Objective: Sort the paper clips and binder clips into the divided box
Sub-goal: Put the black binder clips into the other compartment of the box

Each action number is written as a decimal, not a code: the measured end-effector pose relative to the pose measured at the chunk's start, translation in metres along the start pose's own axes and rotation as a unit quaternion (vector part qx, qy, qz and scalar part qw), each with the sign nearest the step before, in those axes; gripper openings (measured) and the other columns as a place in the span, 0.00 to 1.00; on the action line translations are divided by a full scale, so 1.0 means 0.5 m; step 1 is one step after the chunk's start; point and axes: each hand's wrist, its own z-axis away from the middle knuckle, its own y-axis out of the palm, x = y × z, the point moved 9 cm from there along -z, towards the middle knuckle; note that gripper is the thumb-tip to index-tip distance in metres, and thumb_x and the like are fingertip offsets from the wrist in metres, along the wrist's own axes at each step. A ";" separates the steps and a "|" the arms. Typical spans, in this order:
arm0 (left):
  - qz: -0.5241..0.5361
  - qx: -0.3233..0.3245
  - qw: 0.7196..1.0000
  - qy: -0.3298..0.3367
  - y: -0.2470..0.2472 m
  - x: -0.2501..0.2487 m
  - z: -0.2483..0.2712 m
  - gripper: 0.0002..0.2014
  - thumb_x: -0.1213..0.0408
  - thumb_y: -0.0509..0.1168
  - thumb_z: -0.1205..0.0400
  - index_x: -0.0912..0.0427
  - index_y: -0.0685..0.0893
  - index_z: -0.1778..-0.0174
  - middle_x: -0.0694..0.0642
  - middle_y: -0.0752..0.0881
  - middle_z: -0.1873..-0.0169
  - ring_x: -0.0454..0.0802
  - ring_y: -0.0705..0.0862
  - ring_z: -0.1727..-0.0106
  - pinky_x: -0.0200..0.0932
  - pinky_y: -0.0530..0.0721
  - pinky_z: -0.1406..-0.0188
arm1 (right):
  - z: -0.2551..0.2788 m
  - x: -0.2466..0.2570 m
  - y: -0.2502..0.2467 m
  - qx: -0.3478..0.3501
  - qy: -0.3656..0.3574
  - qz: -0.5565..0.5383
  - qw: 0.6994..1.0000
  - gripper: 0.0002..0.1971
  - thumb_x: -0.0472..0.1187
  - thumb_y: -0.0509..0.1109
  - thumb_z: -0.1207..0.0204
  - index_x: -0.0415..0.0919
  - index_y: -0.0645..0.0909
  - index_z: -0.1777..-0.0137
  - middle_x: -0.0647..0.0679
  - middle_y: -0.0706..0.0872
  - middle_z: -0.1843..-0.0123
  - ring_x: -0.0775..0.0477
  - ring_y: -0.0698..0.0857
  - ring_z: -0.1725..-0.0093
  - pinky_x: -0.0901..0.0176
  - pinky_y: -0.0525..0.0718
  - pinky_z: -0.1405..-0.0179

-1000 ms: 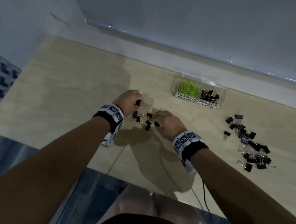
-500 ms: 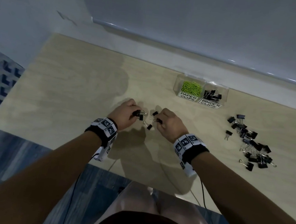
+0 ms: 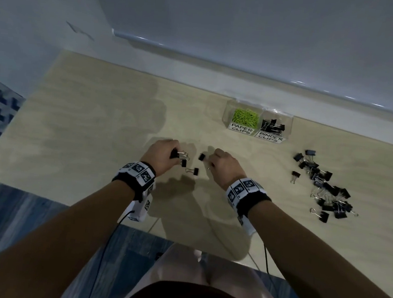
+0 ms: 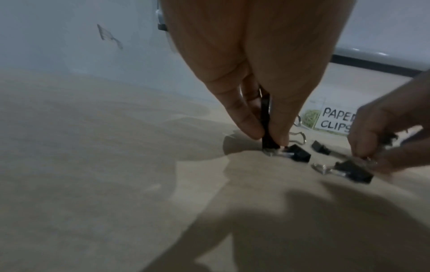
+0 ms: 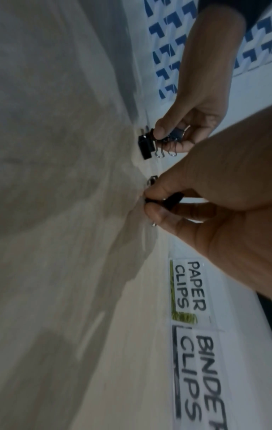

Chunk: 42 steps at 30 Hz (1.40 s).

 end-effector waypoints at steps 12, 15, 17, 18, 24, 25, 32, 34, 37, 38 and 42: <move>0.138 -0.006 0.989 0.044 -0.010 -0.248 -0.129 0.10 0.64 0.78 0.32 0.62 0.84 0.62 0.57 0.89 0.61 0.53 0.85 0.60 0.45 0.83 0.57 | 0.132 -0.260 -0.153 -0.227 0.249 -0.282 0.898 0.03 0.34 0.75 0.30 0.41 0.85 0.59 0.50 0.88 0.60 0.55 0.87 0.62 0.67 0.86 0.63; 0.115 -0.007 0.990 0.079 -0.002 -0.357 -0.182 0.09 0.65 0.77 0.31 0.61 0.85 0.61 0.57 0.89 0.60 0.49 0.82 0.61 0.41 0.79 0.58 | 0.115 -0.306 -0.244 -0.280 0.253 -0.257 0.890 0.02 0.34 0.74 0.29 0.41 0.86 0.58 0.50 0.88 0.59 0.56 0.86 0.62 0.84 0.76 0.70; 0.111 -0.010 0.991 0.080 0.004 -0.402 -0.217 0.09 0.65 0.77 0.30 0.62 0.85 0.58 0.57 0.89 0.57 0.50 0.83 0.58 0.43 0.82 0.52 | 0.088 -0.326 -0.290 -0.298 0.252 -0.229 0.892 0.03 0.34 0.75 0.30 0.40 0.87 0.58 0.48 0.88 0.59 0.56 0.85 0.64 0.88 0.71 0.73; 0.107 -0.005 0.992 0.074 0.007 -0.413 -0.230 0.11 0.65 0.77 0.31 0.62 0.85 0.56 0.56 0.88 0.55 0.50 0.84 0.56 0.44 0.83 0.50 | 0.072 -0.333 -0.303 -0.289 0.253 -0.215 0.898 0.03 0.35 0.75 0.30 0.40 0.87 0.57 0.48 0.88 0.58 0.56 0.84 0.65 0.88 0.71 0.73; 0.079 0.011 0.994 0.078 -0.016 -0.378 -0.209 0.19 0.63 0.75 0.28 0.62 0.84 0.42 0.58 0.88 0.48 0.53 0.86 0.48 0.44 0.83 0.45 | 0.037 -0.314 -0.294 -0.237 0.215 -0.090 0.943 0.11 0.35 0.71 0.28 0.42 0.86 0.46 0.41 0.84 0.45 0.40 0.86 0.54 0.56 0.84 0.51; 0.085 0.001 0.993 0.080 -0.028 -0.348 -0.189 0.16 0.65 0.74 0.27 0.63 0.85 0.44 0.58 0.88 0.50 0.52 0.86 0.50 0.46 0.84 0.45 | 0.039 -0.287 -0.282 -0.244 0.183 -0.075 0.950 0.12 0.33 0.68 0.28 0.41 0.86 0.47 0.41 0.84 0.45 0.40 0.86 0.54 0.55 0.84 0.52; -0.032 0.016 0.999 -0.029 -0.003 -0.075 0.006 0.13 0.59 0.74 0.28 0.57 0.85 0.50 0.56 0.81 0.50 0.55 0.81 0.48 0.48 0.81 0.47 | -0.005 -0.047 -0.073 -0.039 -0.021 -0.062 0.997 0.19 0.27 0.64 0.29 0.41 0.84 0.41 0.40 0.82 0.38 0.37 0.81 0.40 0.48 0.80 0.41; -0.045 0.029 0.998 -0.039 0.034 -0.054 0.039 0.18 0.54 0.76 0.31 0.54 0.85 0.46 0.56 0.78 0.45 0.57 0.78 0.45 0.51 0.80 0.42 | -0.032 0.006 -0.021 0.010 -0.055 -0.033 0.998 0.19 0.29 0.66 0.28 0.42 0.82 0.37 0.38 0.79 0.34 0.34 0.77 0.38 0.45 0.80 0.39; -0.051 0.022 0.997 -0.055 0.081 -0.058 0.050 0.23 0.51 0.76 0.33 0.52 0.84 0.43 0.57 0.76 0.42 0.59 0.75 0.43 0.52 0.75 0.37 | -0.054 0.031 0.031 0.038 -0.070 0.029 0.996 0.17 0.34 0.66 0.27 0.40 0.81 0.37 0.35 0.76 0.31 0.30 0.74 0.36 0.40 0.79 0.38; -0.059 0.015 0.996 -0.063 0.087 -0.061 0.050 0.21 0.51 0.75 0.32 0.52 0.84 0.44 0.56 0.76 0.42 0.59 0.74 0.42 0.51 0.74 0.37 | -0.052 0.030 0.034 0.029 -0.070 0.034 0.997 0.14 0.34 0.67 0.27 0.37 0.83 0.42 0.33 0.78 0.34 0.28 0.76 0.38 0.38 0.81 0.42; -0.024 -0.001 0.999 -0.049 0.101 -0.076 0.047 0.06 0.63 0.72 0.31 0.57 0.87 0.59 0.59 0.81 0.54 0.61 0.78 0.48 0.50 0.77 0.44 | -0.004 0.005 -0.007 -0.023 -0.053 -0.005 0.998 0.07 0.28 0.67 0.28 0.26 0.84 0.54 0.26 0.81 0.43 0.26 0.79 0.46 0.38 0.83 0.50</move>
